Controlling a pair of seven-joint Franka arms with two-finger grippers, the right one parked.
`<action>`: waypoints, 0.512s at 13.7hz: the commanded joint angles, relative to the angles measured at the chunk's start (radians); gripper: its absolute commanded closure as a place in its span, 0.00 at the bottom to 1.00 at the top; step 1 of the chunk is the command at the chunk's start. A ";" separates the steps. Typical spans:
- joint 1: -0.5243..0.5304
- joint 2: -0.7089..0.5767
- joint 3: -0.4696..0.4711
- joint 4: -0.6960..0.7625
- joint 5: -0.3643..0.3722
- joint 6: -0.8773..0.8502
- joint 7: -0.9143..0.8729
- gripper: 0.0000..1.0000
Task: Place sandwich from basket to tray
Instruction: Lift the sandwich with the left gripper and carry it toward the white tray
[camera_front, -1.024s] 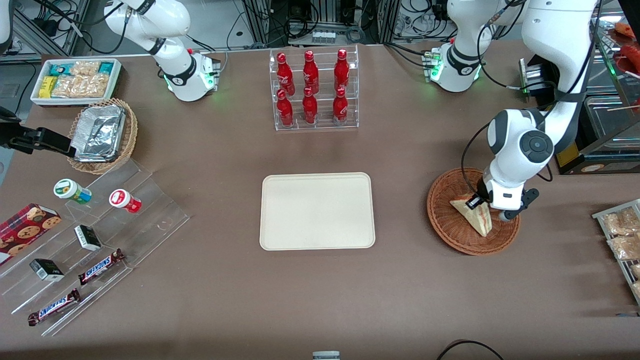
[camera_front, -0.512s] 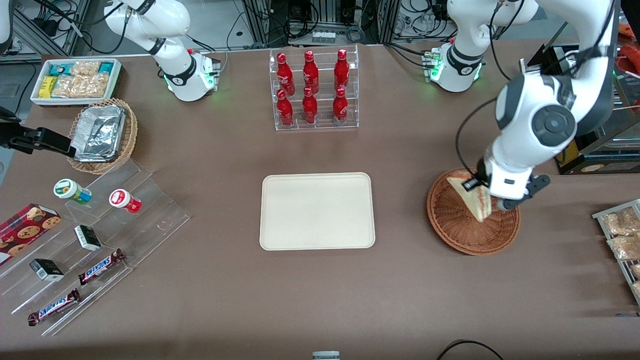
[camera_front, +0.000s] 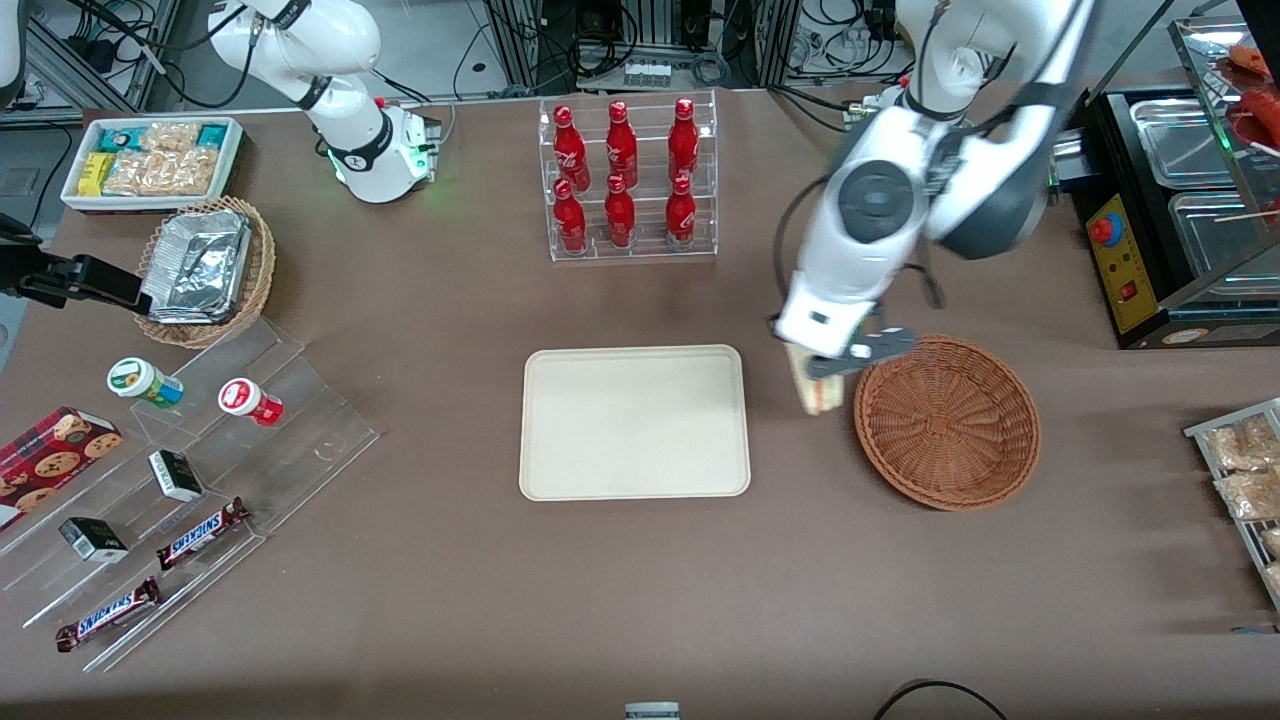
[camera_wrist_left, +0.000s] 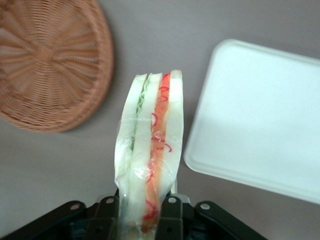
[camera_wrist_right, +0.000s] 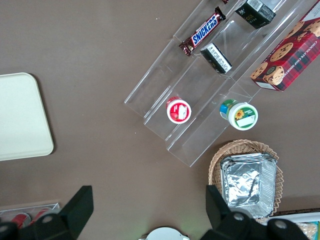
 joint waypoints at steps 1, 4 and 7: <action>-0.093 0.116 0.012 0.129 0.006 -0.017 -0.017 0.77; -0.187 0.251 0.012 0.226 0.003 0.027 -0.022 0.76; -0.247 0.351 0.012 0.258 0.015 0.141 -0.094 0.76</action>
